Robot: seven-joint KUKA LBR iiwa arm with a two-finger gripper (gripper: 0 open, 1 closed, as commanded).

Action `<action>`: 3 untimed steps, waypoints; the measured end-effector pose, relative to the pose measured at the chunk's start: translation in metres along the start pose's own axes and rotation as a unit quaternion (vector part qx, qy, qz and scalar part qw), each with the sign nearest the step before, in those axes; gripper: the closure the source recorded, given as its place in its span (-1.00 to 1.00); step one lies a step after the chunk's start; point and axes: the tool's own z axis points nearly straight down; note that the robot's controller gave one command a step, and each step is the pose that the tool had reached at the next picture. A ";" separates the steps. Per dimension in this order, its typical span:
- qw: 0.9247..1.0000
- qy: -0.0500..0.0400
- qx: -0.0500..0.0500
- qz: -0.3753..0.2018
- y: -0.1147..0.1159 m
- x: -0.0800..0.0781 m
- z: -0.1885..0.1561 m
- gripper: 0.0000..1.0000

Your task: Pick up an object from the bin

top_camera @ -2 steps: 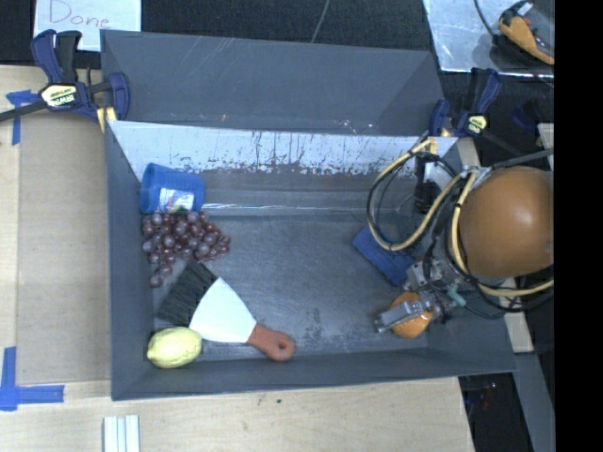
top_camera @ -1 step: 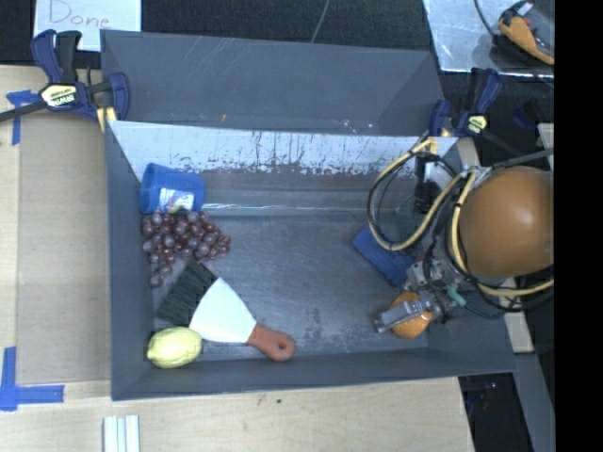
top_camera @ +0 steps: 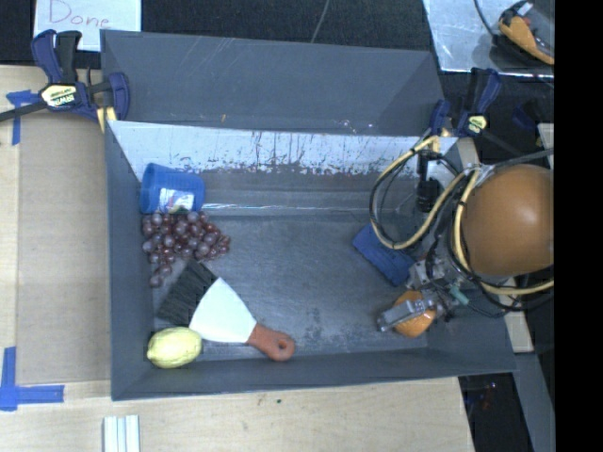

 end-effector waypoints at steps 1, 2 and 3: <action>1.000 0.001 -0.002 0.002 0.001 0.002 -0.015 1.00; 1.000 0.001 0.000 0.002 0.000 0.001 -0.029 1.00; 1.000 -0.001 -0.002 0.003 0.001 -0.001 -0.053 1.00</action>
Offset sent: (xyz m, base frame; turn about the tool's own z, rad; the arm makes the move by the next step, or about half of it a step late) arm -0.0007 -0.0023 0.0274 0.0025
